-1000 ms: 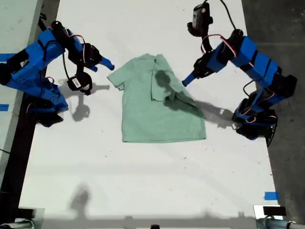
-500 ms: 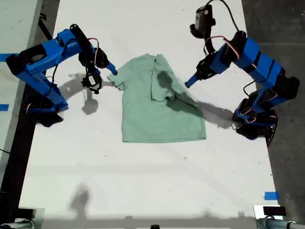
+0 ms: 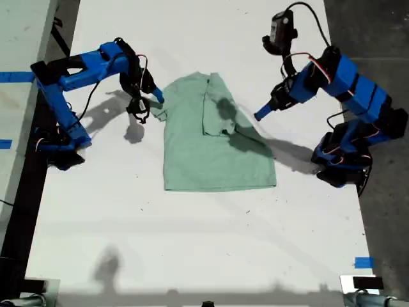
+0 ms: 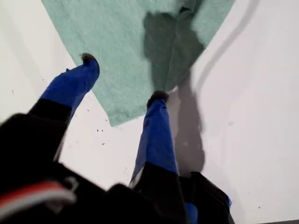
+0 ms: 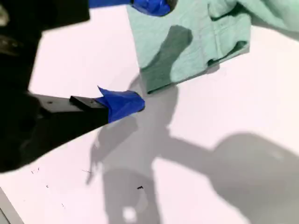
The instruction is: Fold tshirt
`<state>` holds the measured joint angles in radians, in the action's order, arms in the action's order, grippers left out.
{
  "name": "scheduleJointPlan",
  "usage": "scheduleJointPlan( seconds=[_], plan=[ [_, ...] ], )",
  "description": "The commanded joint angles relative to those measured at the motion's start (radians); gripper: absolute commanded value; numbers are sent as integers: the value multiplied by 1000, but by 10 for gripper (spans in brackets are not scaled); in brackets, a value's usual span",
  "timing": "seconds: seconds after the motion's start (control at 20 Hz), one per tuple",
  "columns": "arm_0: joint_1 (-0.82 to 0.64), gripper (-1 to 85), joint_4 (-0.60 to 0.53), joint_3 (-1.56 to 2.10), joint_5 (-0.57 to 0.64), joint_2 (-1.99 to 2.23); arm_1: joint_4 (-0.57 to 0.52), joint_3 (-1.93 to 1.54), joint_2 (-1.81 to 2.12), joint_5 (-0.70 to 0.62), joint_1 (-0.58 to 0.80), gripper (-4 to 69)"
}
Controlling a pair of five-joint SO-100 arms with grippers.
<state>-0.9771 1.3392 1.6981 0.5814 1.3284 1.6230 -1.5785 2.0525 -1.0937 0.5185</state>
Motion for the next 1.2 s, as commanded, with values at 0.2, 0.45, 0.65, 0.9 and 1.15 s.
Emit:
scheduleJointPlan(
  seconds=[0.2,0.45,0.65,0.9,1.15],
  plan=[
    [-44,202,-12,-192,35,-232,-69,-120,172,28,-8,249],
    [-29,19,-6,-224,31,-262,-86,-172,216,26,0,246],
    [-75,2,-18,-66,31,-55,-86,-193,242,31,0,245],
    [-101,1,-40,183,-9,368,-92,-247,290,44,0,238],
    [114,1,57,-224,-83,181,-95,-253,290,54,-5,218]
  ],
)
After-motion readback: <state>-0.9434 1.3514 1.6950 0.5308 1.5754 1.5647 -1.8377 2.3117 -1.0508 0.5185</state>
